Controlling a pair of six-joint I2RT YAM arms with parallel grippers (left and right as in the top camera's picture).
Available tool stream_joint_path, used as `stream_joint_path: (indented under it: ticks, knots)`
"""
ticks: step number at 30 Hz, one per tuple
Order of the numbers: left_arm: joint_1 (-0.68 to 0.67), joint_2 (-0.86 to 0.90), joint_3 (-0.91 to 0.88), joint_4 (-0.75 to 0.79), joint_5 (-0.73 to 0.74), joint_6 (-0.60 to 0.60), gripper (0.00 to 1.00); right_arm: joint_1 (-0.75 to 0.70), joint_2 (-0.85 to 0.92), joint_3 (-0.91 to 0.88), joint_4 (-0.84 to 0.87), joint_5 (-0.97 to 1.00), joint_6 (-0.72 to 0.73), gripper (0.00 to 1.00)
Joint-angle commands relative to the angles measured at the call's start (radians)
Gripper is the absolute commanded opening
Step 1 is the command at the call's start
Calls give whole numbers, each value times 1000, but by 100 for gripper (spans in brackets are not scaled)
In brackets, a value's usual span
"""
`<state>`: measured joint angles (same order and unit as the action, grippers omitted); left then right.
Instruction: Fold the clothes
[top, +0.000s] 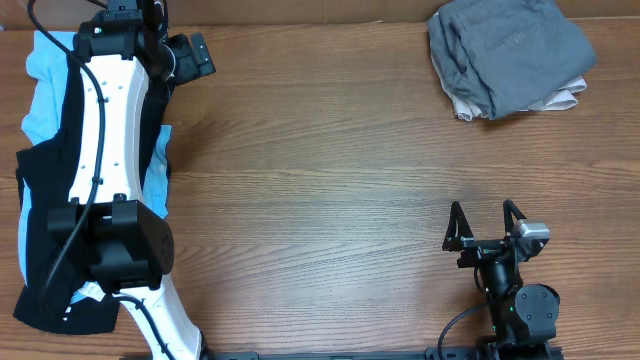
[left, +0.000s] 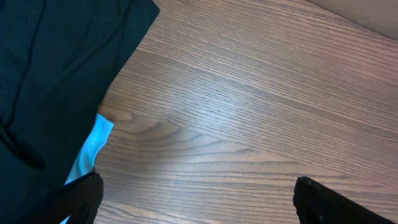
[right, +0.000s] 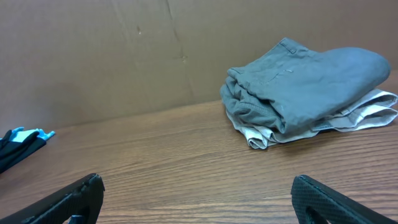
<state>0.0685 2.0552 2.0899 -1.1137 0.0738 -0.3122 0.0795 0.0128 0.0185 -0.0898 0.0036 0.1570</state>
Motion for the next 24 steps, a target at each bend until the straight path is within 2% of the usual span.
stream_joint_path:
  ticks: [1, 16, 20, 24]
  knots:
    - [-3, -15, 18, 0, -3, -9, 100, 5, -10, -11, 6, -5, -1, 100]
    - [-23, -46, 18, -1, -3, -8, 100, 5, -10, -11, 6, -5, -1, 100]
    - [-44, -133, -5, 0, -3, -9, 100, 5, -10, -11, 6, -5, -1, 100]
    - [-52, -304, -174, 31, -4, -6, 100, 5, -10, -11, 6, -5, -1, 100]
